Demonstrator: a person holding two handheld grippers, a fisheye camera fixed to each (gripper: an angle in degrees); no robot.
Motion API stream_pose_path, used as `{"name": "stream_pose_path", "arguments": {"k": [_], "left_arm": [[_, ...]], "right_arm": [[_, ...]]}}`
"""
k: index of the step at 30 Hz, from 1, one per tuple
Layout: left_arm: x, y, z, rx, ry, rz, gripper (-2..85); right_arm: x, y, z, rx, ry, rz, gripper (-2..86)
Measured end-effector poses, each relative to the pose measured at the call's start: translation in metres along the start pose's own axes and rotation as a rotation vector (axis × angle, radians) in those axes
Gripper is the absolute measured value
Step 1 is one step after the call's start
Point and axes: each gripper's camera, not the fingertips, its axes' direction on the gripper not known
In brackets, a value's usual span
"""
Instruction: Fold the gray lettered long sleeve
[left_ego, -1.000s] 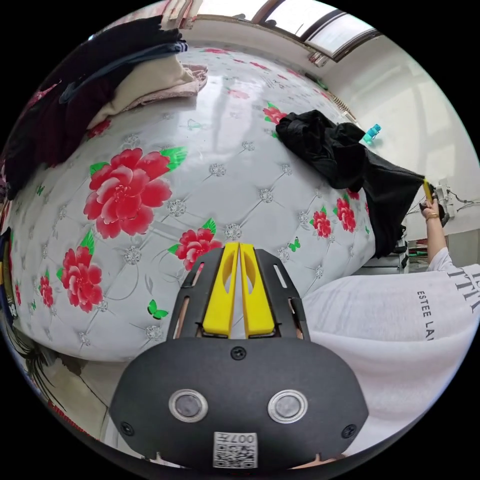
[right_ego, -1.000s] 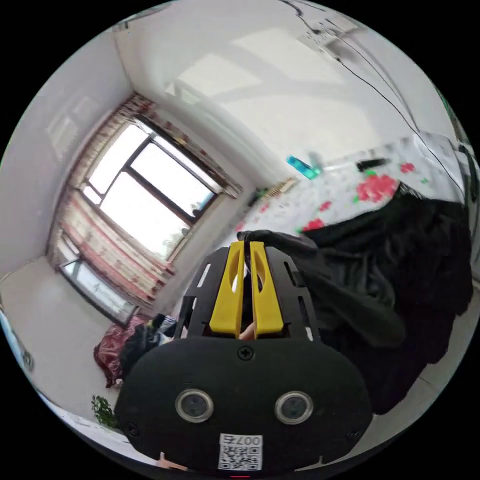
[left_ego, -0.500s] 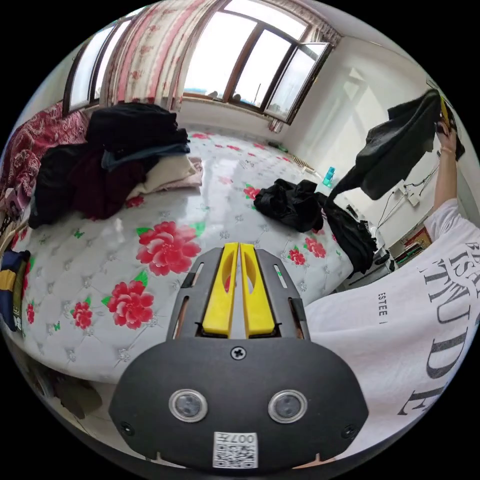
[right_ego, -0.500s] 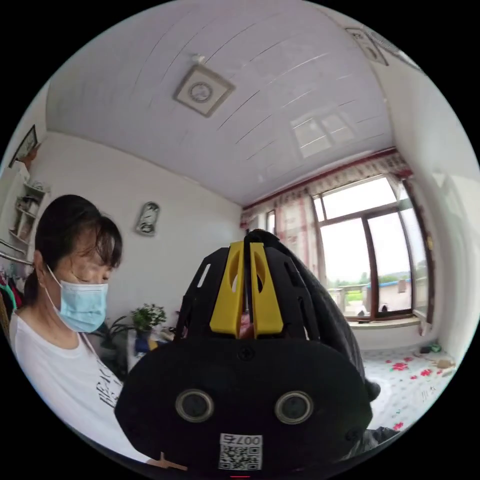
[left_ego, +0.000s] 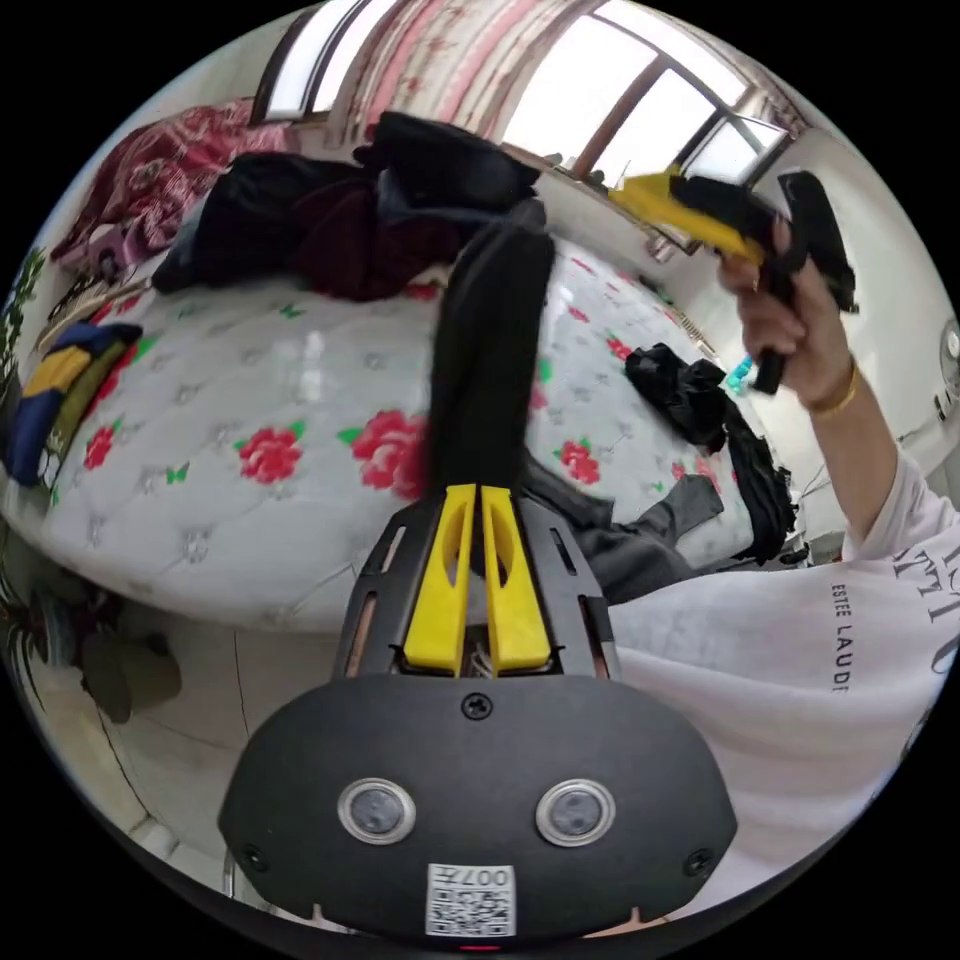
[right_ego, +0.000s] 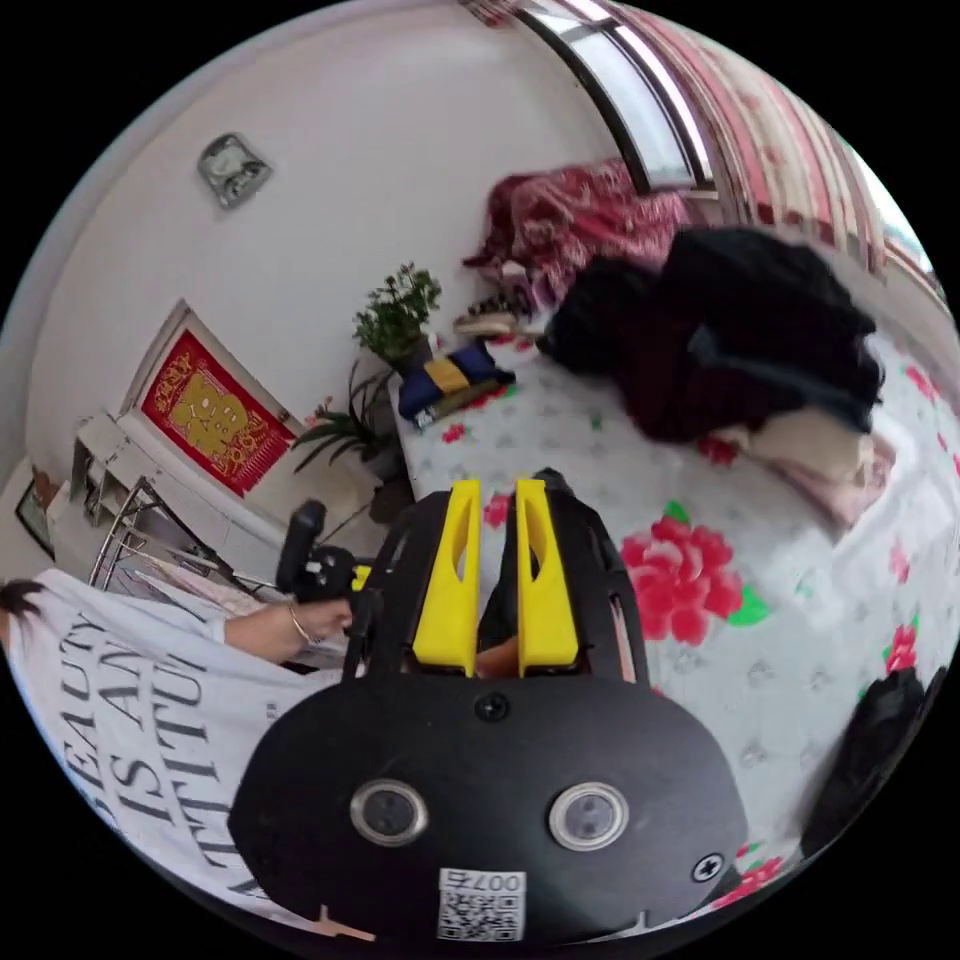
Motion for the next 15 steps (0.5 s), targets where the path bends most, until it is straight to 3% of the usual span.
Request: {"name": "stream_pose_path", "arguments": {"k": [6,10,15], "left_arm": [[-0.052,0.016,-0.007,-0.061,-0.057,-0.03,0.9],[-0.049,-0.019,-0.001,-0.097,-0.063,0.101,4.8],[-0.004,-0.085,0.027,-0.139,0.052,0.309,8.9]], "right_arm": [[0.082,0.095,0.042,-0.084,0.15,0.2,6.3],[0.124,0.158,0.033,-0.146,0.278,0.341,7.4],[0.148,0.207,0.055,-0.196,0.244,0.463,8.8]]}}
